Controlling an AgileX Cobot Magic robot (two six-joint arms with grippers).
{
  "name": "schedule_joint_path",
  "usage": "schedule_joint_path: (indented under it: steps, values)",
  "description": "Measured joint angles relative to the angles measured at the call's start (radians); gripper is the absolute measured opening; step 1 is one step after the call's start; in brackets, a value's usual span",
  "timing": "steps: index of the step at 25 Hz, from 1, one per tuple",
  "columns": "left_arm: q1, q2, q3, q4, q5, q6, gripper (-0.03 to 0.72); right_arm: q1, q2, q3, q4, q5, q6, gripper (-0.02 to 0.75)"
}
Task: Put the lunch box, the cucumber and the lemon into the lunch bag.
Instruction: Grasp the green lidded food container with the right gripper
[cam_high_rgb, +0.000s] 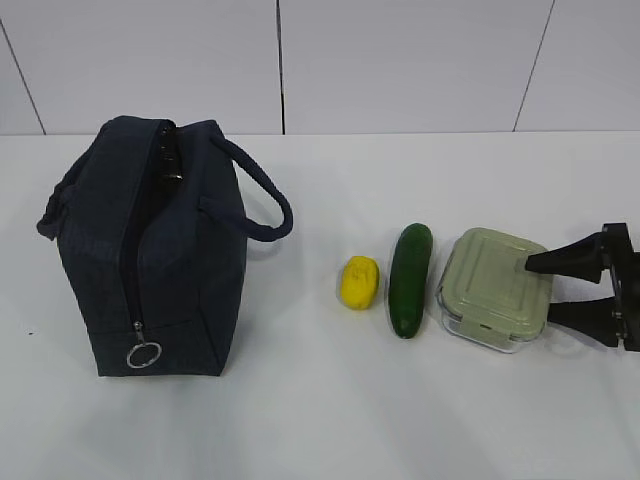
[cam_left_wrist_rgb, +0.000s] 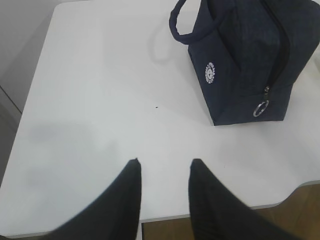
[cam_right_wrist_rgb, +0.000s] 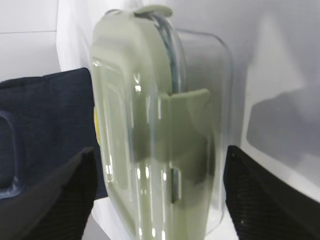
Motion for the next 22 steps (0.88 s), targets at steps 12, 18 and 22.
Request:
schedule_joint_path:
  steps: [12,18,22]
  values:
    - [0.000,0.000,0.000,0.000,0.000,0.000,0.235,0.023,0.040,-0.002,0.013,0.011,0.002,0.587]
    - [0.000,0.000,0.000,0.000,0.000,0.000,0.235,0.046,0.047,-0.002,0.024,0.011,-0.005,0.587]
    - [0.000,0.000,0.000,0.000,0.000,0.000,0.235,0.046,0.047,-0.002,0.037,0.011,-0.005,0.587]
